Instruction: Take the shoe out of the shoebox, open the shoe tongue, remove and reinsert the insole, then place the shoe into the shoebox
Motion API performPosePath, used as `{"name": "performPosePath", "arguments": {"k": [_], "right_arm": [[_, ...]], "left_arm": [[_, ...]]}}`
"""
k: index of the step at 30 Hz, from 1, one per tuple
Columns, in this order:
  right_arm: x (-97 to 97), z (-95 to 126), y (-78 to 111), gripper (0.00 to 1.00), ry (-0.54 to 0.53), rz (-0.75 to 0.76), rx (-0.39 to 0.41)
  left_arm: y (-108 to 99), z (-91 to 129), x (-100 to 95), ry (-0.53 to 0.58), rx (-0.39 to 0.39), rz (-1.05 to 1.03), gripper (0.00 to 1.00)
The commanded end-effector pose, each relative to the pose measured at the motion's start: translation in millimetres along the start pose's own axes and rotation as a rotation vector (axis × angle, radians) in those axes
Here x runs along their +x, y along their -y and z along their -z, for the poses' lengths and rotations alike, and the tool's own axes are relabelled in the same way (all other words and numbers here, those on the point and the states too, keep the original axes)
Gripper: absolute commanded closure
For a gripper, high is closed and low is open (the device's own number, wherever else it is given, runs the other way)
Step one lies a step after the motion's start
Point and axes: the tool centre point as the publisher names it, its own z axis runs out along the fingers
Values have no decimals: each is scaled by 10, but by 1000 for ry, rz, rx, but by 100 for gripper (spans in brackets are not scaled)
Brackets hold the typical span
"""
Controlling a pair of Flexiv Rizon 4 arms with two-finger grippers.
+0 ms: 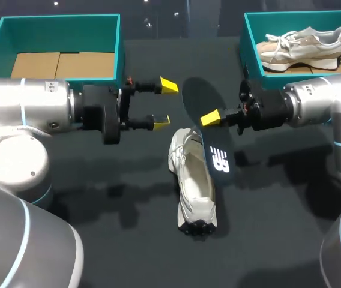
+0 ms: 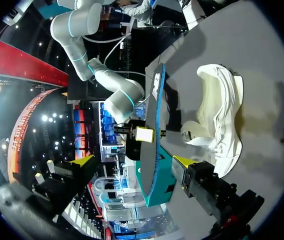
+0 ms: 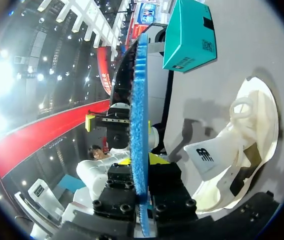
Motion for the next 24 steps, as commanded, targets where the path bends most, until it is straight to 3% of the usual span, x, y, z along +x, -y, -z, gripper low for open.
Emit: {"name": "performPosePath", "arguments": {"k": [1,8,10,12,16,18,24], "right_arm": [[103,-50,83,100,4,-27,-27],[170,-143,111,100,-27,-73,-20],[162,-165,114,100,-32,-85,-21],[152,-183,115,100,-36,-94,-22],[140,-206,112,100,-36,-100,-27],[136,-215,106,100,-27,-101,-34],[121,-234,87,100,-30,-100,-44]], "left_arm": [[-34,-140,62,95,-6,2,0],[-55,-246,97,105,-8,17,0],[-67,-272,99,109,-11,22,12],[-71,-294,100,110,-10,25,16],[-45,-333,97,113,-4,28,42],[-37,-348,100,113,0,29,50],[-10,-384,123,112,6,34,59]]}}
